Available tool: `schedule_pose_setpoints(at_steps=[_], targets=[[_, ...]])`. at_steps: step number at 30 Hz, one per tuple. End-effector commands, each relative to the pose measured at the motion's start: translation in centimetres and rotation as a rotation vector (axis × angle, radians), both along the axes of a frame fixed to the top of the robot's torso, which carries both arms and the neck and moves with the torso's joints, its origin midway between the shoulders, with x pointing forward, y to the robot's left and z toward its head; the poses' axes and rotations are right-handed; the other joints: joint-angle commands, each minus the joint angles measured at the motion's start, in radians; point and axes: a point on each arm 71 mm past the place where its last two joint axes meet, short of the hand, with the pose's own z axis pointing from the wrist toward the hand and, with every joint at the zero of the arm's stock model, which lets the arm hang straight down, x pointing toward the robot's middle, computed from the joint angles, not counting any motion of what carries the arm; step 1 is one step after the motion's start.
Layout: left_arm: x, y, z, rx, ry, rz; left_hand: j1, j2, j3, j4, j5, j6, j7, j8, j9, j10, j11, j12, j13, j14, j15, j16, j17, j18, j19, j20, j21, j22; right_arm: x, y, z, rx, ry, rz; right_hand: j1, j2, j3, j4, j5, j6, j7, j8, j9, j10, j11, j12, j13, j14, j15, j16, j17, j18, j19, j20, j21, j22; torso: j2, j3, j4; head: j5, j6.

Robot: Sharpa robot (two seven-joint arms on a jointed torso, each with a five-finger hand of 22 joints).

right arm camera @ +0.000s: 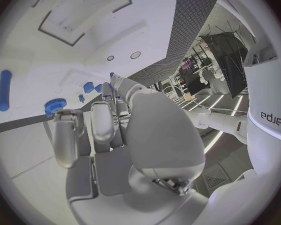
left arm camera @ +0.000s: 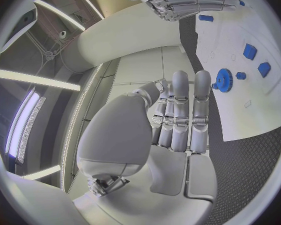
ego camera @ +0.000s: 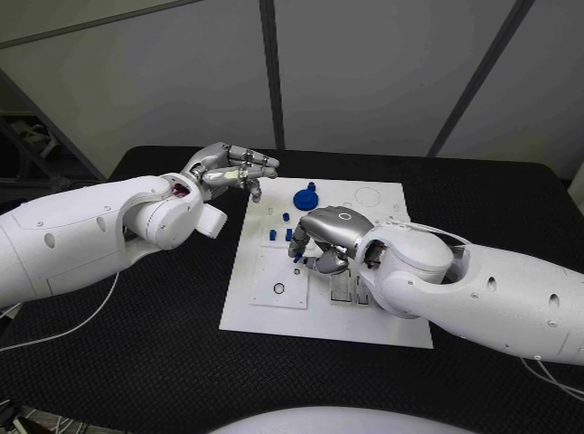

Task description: Assemble the parts on the task board

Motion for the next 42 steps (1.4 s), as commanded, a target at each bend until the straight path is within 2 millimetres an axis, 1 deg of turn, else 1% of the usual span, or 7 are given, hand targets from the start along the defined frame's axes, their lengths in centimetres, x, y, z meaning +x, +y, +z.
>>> schedule_pose_setpoints(at_steps=[1, 8, 18, 31, 35, 37, 42], targets=[[0.0, -0.1, 0.3, -0.020, -0.019, 0.011, -0.002, 0.010, -0.001, -0.007, 0.007, 0.000, 0.006, -0.005, 0.001, -0.006, 0.001, 0.003, 0.001, -0.001, 0.003, -0.006, -0.001, 0.050, -0.004, 0.004, -0.004, -0.001, -0.1, 0.3, -0.3, -0.040, 0.003, 0.018, -0.010, 0.002, 0.002, -0.007, 0.004, 0.002, 0.003, -0.006, 0.002, 0.005, 0.000, 0.000, 0.001, 0.020, -0.008, -0.002, -0.001, -0.006, 0.069, -0.006, 0.000, 0.203, 0.001, 0.0005, 0.0004, 0.004, -0.002], [0.1, -0.1, 0.3, -0.027, -0.021, 0.015, -0.002, 0.010, -0.001, -0.007, 0.007, 0.000, 0.006, -0.005, 0.001, -0.006, 0.001, 0.003, 0.001, -0.001, 0.003, -0.006, -0.001, 0.050, -0.004, 0.004, -0.004, -0.001, -0.3, 0.5, -0.8, -0.061, 0.014, 0.024, -0.011, 0.002, 0.002, -0.007, 0.004, 0.002, 0.004, -0.007, 0.002, 0.005, 0.001, 0.000, 0.001, 0.020, -0.008, -0.003, -0.003, -0.006, 0.068, -0.006, -0.001, 0.202, 0.000, 0.0003, -0.0003, 0.006, -0.008], [0.1, -0.1, 0.3, -0.028, -0.019, 0.013, -0.001, 0.011, 0.000, -0.009, 0.011, 0.001, 0.005, -0.005, 0.001, -0.006, 0.000, 0.004, 0.002, 0.000, 0.002, -0.007, -0.002, 0.050, -0.003, 0.003, -0.005, -0.002, -0.3, 0.5, -1.1, -0.081, 0.015, 0.017, -0.012, 0.003, 0.002, -0.008, 0.004, 0.002, 0.004, -0.007, 0.002, 0.005, 0.001, 0.000, 0.001, 0.019, -0.008, -0.007, -0.009, -0.005, 0.067, -0.006, -0.002, 0.200, 0.000, 0.0000, 0.0005, 0.009, -0.013], [0.1, -0.2, 0.3, -0.028, -0.016, 0.008, -0.001, 0.011, 0.000, -0.009, 0.011, 0.001, 0.005, -0.005, 0.001, -0.006, 0.000, 0.004, 0.002, 0.000, 0.002, -0.007, -0.002, 0.050, -0.003, 0.003, -0.005, -0.002, -0.2, 0.8, -1.2, -0.105, 0.000, 0.015, -0.016, 0.004, 0.002, -0.009, 0.004, 0.003, 0.004, -0.008, 0.003, 0.004, 0.001, 0.000, 0.000, 0.018, -0.007, -0.008, -0.011, -0.005, 0.067, -0.006, -0.003, 0.200, 0.000, 0.0000, 0.0004, 0.010, -0.017], [0.1, -0.3, 0.3, -0.029, -0.015, 0.006, -0.001, 0.011, 0.000, -0.009, 0.011, 0.001, 0.005, -0.005, 0.001, -0.006, 0.000, 0.004, 0.002, 0.000, 0.002, -0.007, -0.002, 0.050, -0.003, 0.003, -0.005, -0.002, -0.6, 0.9, -1.9, -0.125, 0.013, 0.028, -0.016, 0.004, 0.002, -0.009, 0.004, 0.003, 0.004, -0.008, 0.003, 0.004, 0.001, 0.000, 0.000, 0.018, -0.007, -0.008, -0.011, -0.005, 0.067, -0.006, -0.003, 0.200, 0.000, 0.0003, 0.0005, 0.013, -0.022], [0.1, -0.3, 0.3, -0.029, -0.015, 0.006, -0.001, 0.011, 0.000, -0.009, 0.011, 0.001, 0.005, -0.005, 0.001, -0.006, 0.000, 0.004, 0.002, 0.000, 0.002, -0.007, -0.002, 0.050, -0.003, 0.003, -0.005, -0.002, -0.6, 1.0, -2.1, -0.133, 0.018, 0.030, -0.016, 0.004, 0.002, -0.009, 0.004, 0.003, 0.004, -0.008, 0.003, 0.004, 0.001, 0.000, 0.000, 0.018, -0.007, -0.008, -0.011, -0.005, 0.067, -0.006, -0.003, 0.200, -0.001, -0.0003, 0.0011, 0.013, -0.024], [0.1, -0.4, 0.3, -0.029, -0.014, 0.004, -0.001, 0.011, 0.000, -0.009, 0.011, 0.001, 0.005, -0.005, 0.001, -0.006, 0.000, 0.004, 0.002, 0.000, 0.002, -0.007, -0.002, 0.050, -0.003, 0.003, -0.005, -0.002, -0.7, 1.0, -2.5, -0.154, 0.029, 0.032, -0.016, 0.004, 0.002, -0.009, 0.004, 0.003, 0.004, -0.008, 0.003, 0.004, 0.001, 0.000, 0.000, 0.018, -0.007, -0.008, -0.011, -0.005, 0.067, -0.006, -0.003, 0.200, 0.000, -0.0003, 0.0012, 0.016, -0.026]])
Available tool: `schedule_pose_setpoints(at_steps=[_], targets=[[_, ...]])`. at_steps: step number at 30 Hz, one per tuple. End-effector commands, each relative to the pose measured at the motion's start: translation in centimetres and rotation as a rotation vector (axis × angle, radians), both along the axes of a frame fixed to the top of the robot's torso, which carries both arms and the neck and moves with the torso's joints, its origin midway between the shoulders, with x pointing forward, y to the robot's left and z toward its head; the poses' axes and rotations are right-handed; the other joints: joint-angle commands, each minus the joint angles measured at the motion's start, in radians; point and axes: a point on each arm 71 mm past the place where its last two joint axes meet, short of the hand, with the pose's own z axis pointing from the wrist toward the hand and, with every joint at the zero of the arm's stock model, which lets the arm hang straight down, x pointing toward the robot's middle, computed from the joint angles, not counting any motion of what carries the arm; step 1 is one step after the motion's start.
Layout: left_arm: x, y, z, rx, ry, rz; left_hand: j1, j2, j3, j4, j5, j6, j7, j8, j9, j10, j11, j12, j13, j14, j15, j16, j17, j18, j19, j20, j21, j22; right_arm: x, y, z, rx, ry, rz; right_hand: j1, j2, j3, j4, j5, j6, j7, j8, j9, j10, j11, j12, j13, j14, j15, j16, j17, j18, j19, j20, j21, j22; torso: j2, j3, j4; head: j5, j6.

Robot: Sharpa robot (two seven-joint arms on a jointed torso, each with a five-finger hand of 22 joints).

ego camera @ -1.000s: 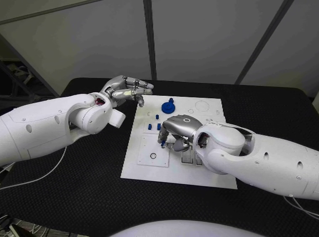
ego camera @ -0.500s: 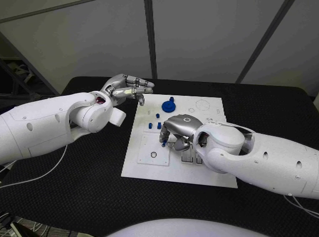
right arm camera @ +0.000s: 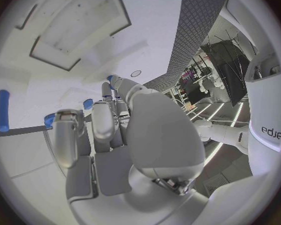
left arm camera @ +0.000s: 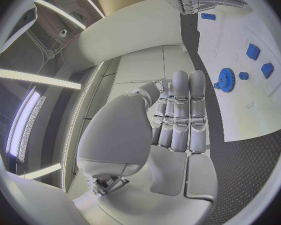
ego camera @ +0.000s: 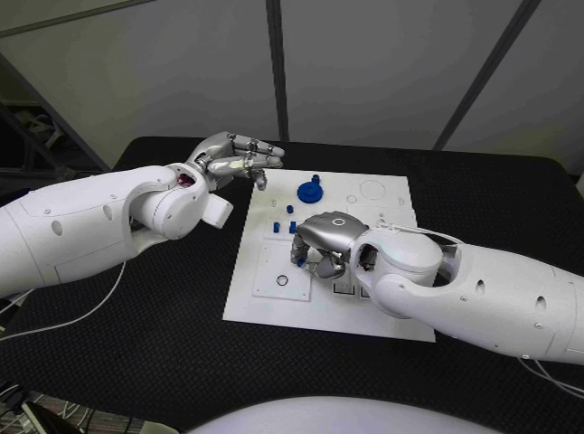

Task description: Assemble the parts on the task board

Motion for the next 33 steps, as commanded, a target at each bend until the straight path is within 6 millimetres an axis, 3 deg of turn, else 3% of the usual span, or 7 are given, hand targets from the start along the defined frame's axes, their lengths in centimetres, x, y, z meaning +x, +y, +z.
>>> schedule_pose_setpoints(at_steps=[1, 10, 15, 17, 19, 33], targets=[[0.0, -0.1, 0.2, -0.014, -0.012, -0.006, -0.001, 0.011, 0.000, -0.003, 0.003, 0.001, 0.005, -0.005, 0.001, -0.006, 0.000, 0.004, 0.001, 0.000, 0.002, -0.003, -0.001, -0.017, -0.003, 0.003, -0.005, -0.001, -0.2, 0.0, -0.6, -0.044, 0.018, 0.008, -0.010, 0.001, 0.000, -0.006, 0.002, 0.002, 0.003, 0.001, 0.002, 0.005, 0.001, 0.002, 0.001, 0.018, -0.007, -0.004, -0.001, -0.005, 0.067, -0.006, -0.003, 0.200, 0.000, 0.0002, 0.0000, 0.003, -0.002], [0.0, -0.2, 0.2, -0.014, -0.011, -0.008, -0.001, 0.011, -0.001, -0.004, 0.006, 0.001, 0.006, -0.006, 0.001, -0.006, 0.000, 0.004, 0.002, 0.000, 0.002, -0.005, -0.002, -0.017, -0.002, 0.003, -0.005, -0.001, -0.1, 0.1, -0.6, -0.041, 0.016, 0.008, -0.018, 0.002, -0.001, -0.009, 0.002, 0.000, 0.004, -0.002, 0.003, 0.001, 0.002, 0.000, -0.002, 0.016, -0.007, -0.006, -0.006, -0.004, 0.063, -0.006, -0.007, 0.194, 0.000, -0.0001, -0.0008, 0.004, -0.002], [0.0, -0.3, 0.2, -0.015, -0.010, -0.010, -0.001, 0.011, -0.001, -0.004, 0.006, 0.001, 0.006, -0.006, 0.001, -0.006, 0.000, 0.004, 0.002, 0.000, 0.002, -0.005, -0.002, -0.017, -0.002, 0.003, -0.005, -0.001, -0.2, 0.2, -0.7, -0.014, 0.010, 0.015, -0.050, -0.017, 0.006, -0.014, -0.003, -0.081, 0.028, -0.021, -0.014, -0.084, 0.027, -0.003, -0.030, 0.008, 0.015, -0.026, -0.036, 0.004, 0.043, 0.008, -0.033, 0.164, 0.000, 0.0002, -0.0001, 0.003, 0.000], [0.0, -0.3, 0.2, -0.015, -0.010, -0.011, -0.001, 0.011, -0.001, -0.004, 0.006, 0.001, 0.006, -0.006, 0.001, -0.006, 0.000, 0.004, 0.002, 0.000, 0.002, -0.005, -0.002, -0.017, -0.002, 0.003, -0.005, -0.001, -0.2, 0.2, -0.7, 0.004, 0.004, 0.015, -0.066, -0.038, 0.010, -0.020, -0.008, -0.128, 0.044, -0.020, -0.028, -0.155, 0.047, -0.002, -0.053, -0.007, 0.032, -0.062, -0.087, 0.019, 0.006, 0.022, -0.081, 0.106, -0.001, 0.0003, 0.0000, 0.003, 0.001], [0.0, -0.2, 0.2, -0.015, -0.009, -0.011, -0.001, 0.011, -0.001, -0.004, 0.006, 0.001, 0.006, -0.006, 0.001, -0.006, 0.000, 0.004, 0.002, 0.000, 0.002, -0.005, -0.002, -0.017, -0.002, 0.003, -0.005, -0.001, -0.2, 0.2, -0.6, 0.018, -0.003, 0.011, -0.069, -0.048, 0.009, -0.028, -0.011, -0.143, 0.046, -0.019, -0.035, -0.202, 0.055, -0.002, -0.068, -0.015, 0.037, -0.082, -0.115, 0.028, -0.014, 0.031, -0.108, 0.075, 0.000, 0.0003, -0.0005, 0.003, 0.003], [0.1, -0.2, 0.1, -0.014, -0.001, -0.019, -0.002, 0.011, -0.001, -0.005, 0.007, 0.001, 0.006, -0.006, 0.001, -0.006, 0.001, 0.005, 0.002, 0.000, 0.002, -0.005, -0.002, -0.017, -0.002, 0.003, -0.006, -0.002, -0.6, -0.9, 0.2, 0.109, -0.050, 0.000, -0.071, -0.055, -0.001, -0.045, -0.002, -0.145, 0.049, -0.016, -0.041, -0.232, 0.060, 0.002, -0.082, -0.017, 0.041, -0.096, -0.137, 0.033, -0.024, 0.040, -0.126, 0.056, -0.001, 0.0013, -0.0010, 0.000, 0.010]])
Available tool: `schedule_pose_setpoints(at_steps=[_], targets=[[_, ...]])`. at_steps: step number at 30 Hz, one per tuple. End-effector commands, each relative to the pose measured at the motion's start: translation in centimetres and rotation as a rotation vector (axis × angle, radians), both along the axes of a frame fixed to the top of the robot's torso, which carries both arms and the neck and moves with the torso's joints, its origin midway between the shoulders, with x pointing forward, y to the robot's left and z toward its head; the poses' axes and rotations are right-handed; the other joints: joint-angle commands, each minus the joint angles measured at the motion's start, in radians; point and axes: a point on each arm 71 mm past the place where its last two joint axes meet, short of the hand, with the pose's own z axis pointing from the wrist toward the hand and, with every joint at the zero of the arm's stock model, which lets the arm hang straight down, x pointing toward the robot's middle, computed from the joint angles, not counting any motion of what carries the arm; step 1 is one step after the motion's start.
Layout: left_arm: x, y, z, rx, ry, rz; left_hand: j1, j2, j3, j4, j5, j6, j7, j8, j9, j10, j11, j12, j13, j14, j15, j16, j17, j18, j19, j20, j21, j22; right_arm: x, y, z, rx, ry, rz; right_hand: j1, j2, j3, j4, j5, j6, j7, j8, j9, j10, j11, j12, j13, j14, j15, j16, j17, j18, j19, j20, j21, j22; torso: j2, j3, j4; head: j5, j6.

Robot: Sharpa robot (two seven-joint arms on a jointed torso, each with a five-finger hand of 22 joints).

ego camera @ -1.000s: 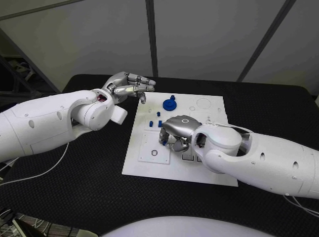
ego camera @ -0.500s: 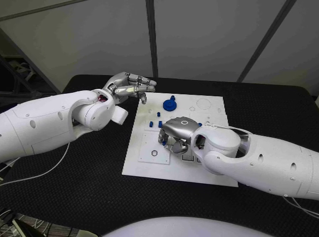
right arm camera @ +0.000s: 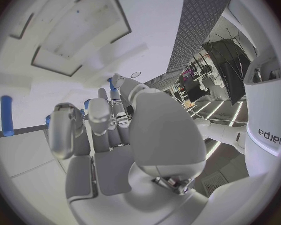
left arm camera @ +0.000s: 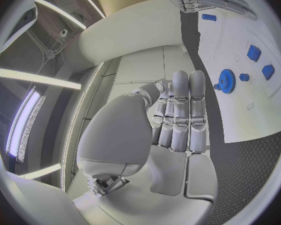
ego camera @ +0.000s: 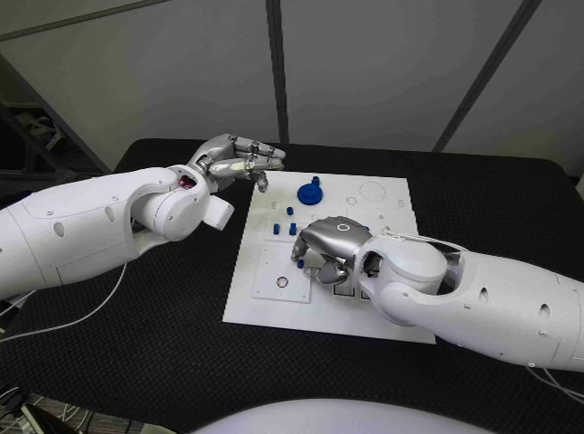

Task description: Assemble the parts on the task board

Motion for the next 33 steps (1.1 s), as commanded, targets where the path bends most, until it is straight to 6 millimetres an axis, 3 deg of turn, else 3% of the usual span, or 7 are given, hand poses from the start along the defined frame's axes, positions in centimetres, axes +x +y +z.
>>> schedule_pose_setpoints(at_steps=[1, 8, 15, 20, 26, 33], targets=[[0.0, -0.1, 0.1, -0.011, -0.003, -0.014, -0.002, 0.011, -0.001, -0.005, 0.007, 0.001, 0.006, -0.006, 0.001, -0.006, 0.001, 0.005, 0.001, 0.000, 0.002, -0.005, -0.001, -0.017, -0.002, 0.003, -0.006, -0.001, -0.3, -0.3, 0.8, 0.074, -0.037, 0.007, 0.002, -0.008, -0.003, -0.007, 0.008, -0.002, 0.001, 0.002, -0.001, -0.004, 0.001, 0.007, -0.001, -0.001, 0.003, -0.007, -0.003, 0.017, -0.006, 0.004, -0.006, 0.056, 0.000, -0.0003, 0.0008, -0.002, 0.004], [0.0, 0.1, 0.1, -0.010, -0.001, -0.013, -0.002, 0.011, -0.001, -0.005, 0.007, 0.001, 0.006, -0.006, 0.001, -0.006, 0.001, 0.005, 0.001, 0.000, 0.002, -0.005, -0.001, -0.017, -0.002, 0.003, -0.006, -0.001, -0.5, -3.6, 1.7, 0.130, -0.047, -0.035, -0.011, -0.012, -0.013, -0.005, 0.011, 0.005, -0.002, 0.004, -0.003, 0.010, -0.002, 0.014, -0.002, -0.001, 0.002, -0.015, -0.017, 0.019, -0.008, 0.004, -0.012, 0.049, -0.002, -0.0008, -0.0015, -0.011, 0.011], [0.0, 0.2, 0.0, -0.008, 0.003, -0.013, -0.002, 0.011, -0.001, -0.005, 0.007, 0.001, 0.006, -0.006, 0.001, -0.006, 0.001, 0.005, 0.001, 0.000, 0.002, -0.005, -0.001, -0.017, -0.002, 0.003, -0.006, -0.001, 1.6, -7.8, 4.3, 0.194, -0.075, -0.158, -0.016, -0.024, -0.034, -0.006, 0.009, -0.009, -0.015, -0.001, -0.011, 0.000, -0.002, 0.008, -0.007, -0.001, 0.002, -0.020, -0.027, 0.019, -0.009, 0.003, -0.017, 0.045, -0.002, -0.0007, -0.0063, -0.032, 0.024], [-0.1, 0.2, 0.0, -0.007, 0.006, -0.016, -0.002, 0.011, -0.001, -0.005, 0.007, 0.001, 0.006, -0.006, 0.001, -0.006, 0.001, 0.005, 0.001, 0.000, 0.002, -0.005, -0.001, -0.017, -0.002, 0.003, -0.006, -0.001, 3.2, -10.3, 5.0, 0.133, -0.082, -0.237, -0.011, -0.027, -0.066, -0.004, -0.003, -0.031, -0.025, -0.001, -0.023, -0.024, 0.003, 0.006, -0.013, -0.001, 0.006, -0.026, -0.040, 0.021, -0.011, 0.006, -0.025, 0.038, -0.001, -0.0016, -0.0018, -0.042, 0.031], [-0.1, 0.3, 0.0, -0.006, 0.008, -0.016, -0.002, 0.011, -0.001, -0.005, 0.007, 0.001, 0.006, -0.006, 0.001, -0.006, 0.001, 0.005, 0.001, 0.000, 0.002, -0.005, -0.001, -0.017, -0.002, 0.003, -0.006, -0.001, 3.9, -11.6, 4.8, 0.040, -0.070, -0.276, -0.003, -0.027, -0.078, -0.003, -0.006, -0.037, -0.029, -0.001, -0.028, -0.028, 0.004, 0.008, -0.013, 0.000, 0.006, -0.024, -0.039, 0.020, -0.008, 0.007, -0.024, 0.040, 0.000, -0.0017, -0.0039, -0.042, 0.034], [-0.1, 0.1, 0.0, -0.008, 0.009, -0.022, -0.002, 0.011, -0.001, -0.005, 0.007, 0.001, 0.006, -0.006, 0.001, -0.006, 0.001, 0.005, 0.001, 0.000, 0.002, -0.005, -0.001, -0.017, -0.002, 0.003, -0.006, -0.001, 4.2, -11.3, 4.3, -0.034, -0.048, -0.275, 0.004, -0.025, -0.083, -0.004, -0.007, -0.037, -0.034, 0.000, -0.031, -0.026, 0.003, 0.010, -0.013, 0.001, 0.006, -0.023, -0.038, 0.020, -0.008, 0.007, -0.024, 0.040, 0.000, -0.0020, -0.0020, -0.042, 0.032]])
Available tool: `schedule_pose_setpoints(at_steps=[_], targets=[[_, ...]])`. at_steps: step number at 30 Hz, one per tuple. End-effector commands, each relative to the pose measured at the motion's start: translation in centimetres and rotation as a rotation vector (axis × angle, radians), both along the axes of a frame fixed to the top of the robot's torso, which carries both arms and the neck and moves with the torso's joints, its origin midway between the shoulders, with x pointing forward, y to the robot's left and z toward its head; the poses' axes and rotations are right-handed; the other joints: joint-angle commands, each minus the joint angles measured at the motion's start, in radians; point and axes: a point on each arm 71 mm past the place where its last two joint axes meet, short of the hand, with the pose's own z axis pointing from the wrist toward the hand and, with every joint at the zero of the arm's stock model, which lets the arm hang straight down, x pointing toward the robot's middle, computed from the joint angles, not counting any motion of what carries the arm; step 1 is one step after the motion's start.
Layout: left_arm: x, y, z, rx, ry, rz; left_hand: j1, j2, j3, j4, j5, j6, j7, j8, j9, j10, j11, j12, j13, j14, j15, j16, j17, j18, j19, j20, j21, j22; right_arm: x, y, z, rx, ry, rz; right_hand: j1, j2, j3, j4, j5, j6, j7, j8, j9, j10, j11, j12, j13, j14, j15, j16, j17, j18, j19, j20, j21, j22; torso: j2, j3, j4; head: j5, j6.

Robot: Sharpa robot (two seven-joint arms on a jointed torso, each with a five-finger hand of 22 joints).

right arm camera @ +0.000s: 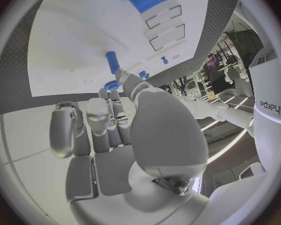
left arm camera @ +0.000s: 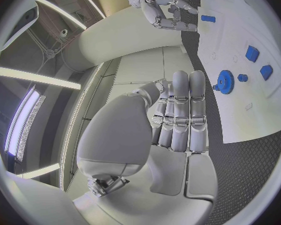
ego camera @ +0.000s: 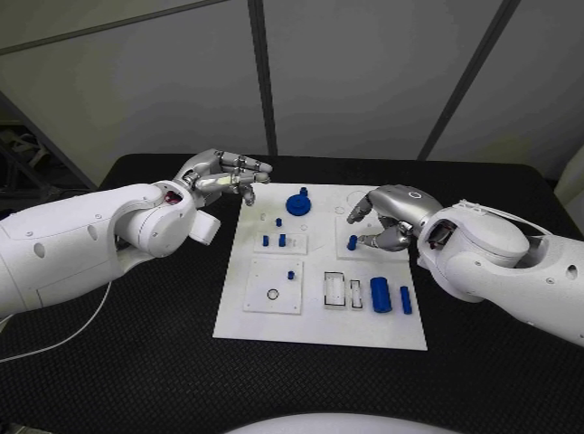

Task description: Assemble the parts on the task board

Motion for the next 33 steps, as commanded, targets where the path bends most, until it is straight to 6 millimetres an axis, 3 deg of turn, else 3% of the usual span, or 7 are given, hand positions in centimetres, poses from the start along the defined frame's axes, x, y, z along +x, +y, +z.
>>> schedule_pose_setpoints(at_steps=[1, 15, 21, 33], targets=[[0.0, -0.2, 0.1, -0.010, 0.001, -0.015, -0.002, 0.011, -0.001, -0.005, 0.007, 0.001, 0.006, -0.006, 0.002, -0.006, 0.001, 0.005, 0.001, 0.000, 0.002, -0.005, -0.001, -0.017, -0.002, 0.003, -0.006, -0.001, 0.2, 0.1, -0.4, -0.080, 0.033, -0.006, 0.013, 0.002, -0.006, -0.002, -0.006, -0.005, -0.003, 0.000, -0.001, -0.005, 0.000, 0.001, -0.001, 0.001, 0.006, -0.002, 0.000, 0.005, -0.004, 0.004, -0.005, 0.040, 0.000, -0.0005, 0.0019, 0.001, -0.002], [-0.1, -0.1, 0.1, -0.009, 0.001, -0.013, -0.002, 0.012, -0.001, -0.006, 0.007, 0.002, 0.006, -0.006, 0.002, -0.007, 0.001, 0.005, 0.002, 0.000, 0.003, -0.007, -0.002, -0.017, -0.002, 0.003, -0.007, -0.002, 0.4, 1.1, -1.1, -0.135, 0.080, 0.020, 0.020, 0.028, 0.000, 0.007, -0.006, 0.016, 0.007, 0.004, -0.010, 0.057, -0.012, 0.021, 0.003, 0.004, -0.002, 0.006, 0.003, 0.002, 0.005, -0.003, 0.003, 0.051, -0.001, 0.0006, -0.0002, 0.008, -0.008], [0.0, -0.1, 0.1, -0.009, 0.002, -0.014, -0.002, 0.012, -0.001, -0.006, 0.007, 0.002, 0.006, -0.006, 0.002, -0.007, 0.001, 0.005, 0.002, 0.000, 0.003, -0.007, -0.002, -0.017, -0.002, 0.003, -0.007, -0.002, 0.6, 1.5, -1.3, -0.133, 0.087, 0.026, 0.015, 0.044, 0.032, 0.018, -0.007, 0.046, 0.015, 0.009, -0.010, 0.126, -0.026, 0.033, 0.004, 0.011, -0.013, 0.022, 0.019, -0.004, 0.019, -0.012, 0.022, 0.074, -0.001, 0.0008, 0.0012, 0.007, -0.007], [0.0, 0.0, 0.1, -0.008, 0.003, -0.012, -0.002, 0.012, -0.001, -0.006, 0.007, 0.002, 0.006, -0.006, 0.002, -0.007, 0.001, 0.005, 0.002, 0.000, 0.003, -0.007, -0.002, -0.017, -0.002, 0.003, -0.007, -0.002, 1.1, 1.5, -1.5, -0.144, 0.091, -0.001, 0.017, 0.070, 0.076, 0.024, -0.010, 0.102, 0.002, 0.020, -0.005, 0.215, -0.049, 0.039, 0.009, 0.018, -0.034, 0.049, 0.046, -0.013, 0.040, -0.032, 0.053, 0.110, 0.000, 0.0004, -0.0001, 0.009, -0.013]])
